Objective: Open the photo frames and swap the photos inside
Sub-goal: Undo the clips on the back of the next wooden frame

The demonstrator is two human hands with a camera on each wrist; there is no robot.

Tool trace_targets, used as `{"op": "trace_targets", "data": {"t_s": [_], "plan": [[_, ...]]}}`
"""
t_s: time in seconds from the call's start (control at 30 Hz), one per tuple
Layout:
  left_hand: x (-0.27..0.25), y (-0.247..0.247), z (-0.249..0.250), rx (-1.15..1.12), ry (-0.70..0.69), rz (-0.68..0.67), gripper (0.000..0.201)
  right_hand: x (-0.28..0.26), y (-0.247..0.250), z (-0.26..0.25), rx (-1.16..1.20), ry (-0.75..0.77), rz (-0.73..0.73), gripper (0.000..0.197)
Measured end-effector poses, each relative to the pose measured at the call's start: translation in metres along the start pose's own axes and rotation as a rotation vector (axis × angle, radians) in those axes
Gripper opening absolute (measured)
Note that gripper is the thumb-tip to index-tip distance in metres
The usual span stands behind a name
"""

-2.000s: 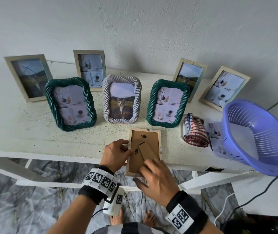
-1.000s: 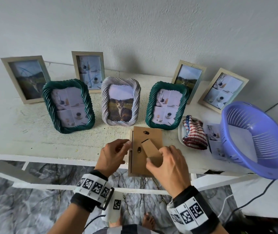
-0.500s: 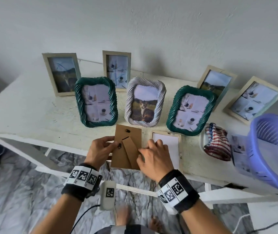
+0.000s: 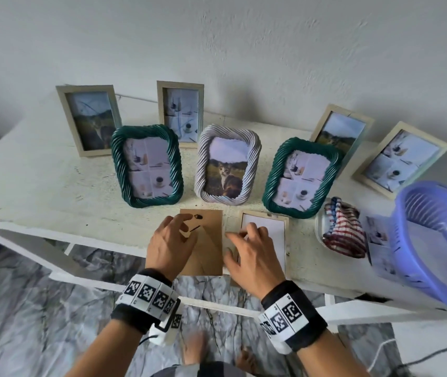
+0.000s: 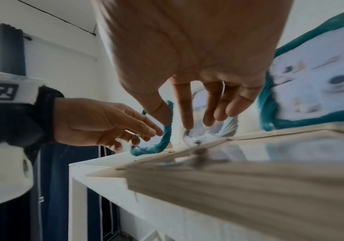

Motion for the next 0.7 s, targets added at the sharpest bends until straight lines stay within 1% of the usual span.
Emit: {"op": "trace_targets", "data": {"t_s": [0.07,0.13,0.17,0.27,0.33,0.43,0.53,0.7], "plan": [[-0.003,-0.007,0.023,-0.096,-0.075,-0.066,0.025,-0.007,0.01,0.018,0.051,-0.042,0.063,0.047],[-0.005,-0.021,0.044,-0.132,-0.123,-0.174,0.019,-0.015,0.016,0.044,0.035,-0.122,0.052,0.059],[-0.006,-0.028,0.051,-0.147,-0.125,-0.214,0.021,-0.02,0.018,0.057,0.011,-0.166,0.018,0.068],[-0.007,-0.045,0.063,-0.157,-0.094,-0.284,0.031,-0.03,0.01,0.085,-0.043,-0.269,-0.158,0.096],[-0.007,-0.053,0.069,-0.146,-0.093,-0.323,0.033,-0.032,0.004,0.091,-0.046,-0.29,-0.207,0.108],[-0.008,-0.058,0.072,-0.145,-0.082,-0.344,0.031,-0.031,-0.003,0.093,-0.045,-0.305,-0.232,0.118],[-0.008,-0.062,0.07,-0.186,-0.034,-0.374,0.03,-0.029,-0.007,0.093,-0.026,-0.322,-0.243,0.123],[-0.008,-0.065,0.068,-0.212,-0.007,-0.404,0.03,-0.024,-0.01,0.095,-0.01,-0.329,-0.245,0.131]]}}
Point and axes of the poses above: each hand's wrist, its own x-axis towards the middle knuckle, its own y-axis out of the back of the hand, z = x × y, the point moved 8 cm from there along x, towards the middle knuckle, and after that the axes turned 13 degrees about x, right-handed, at the moved point
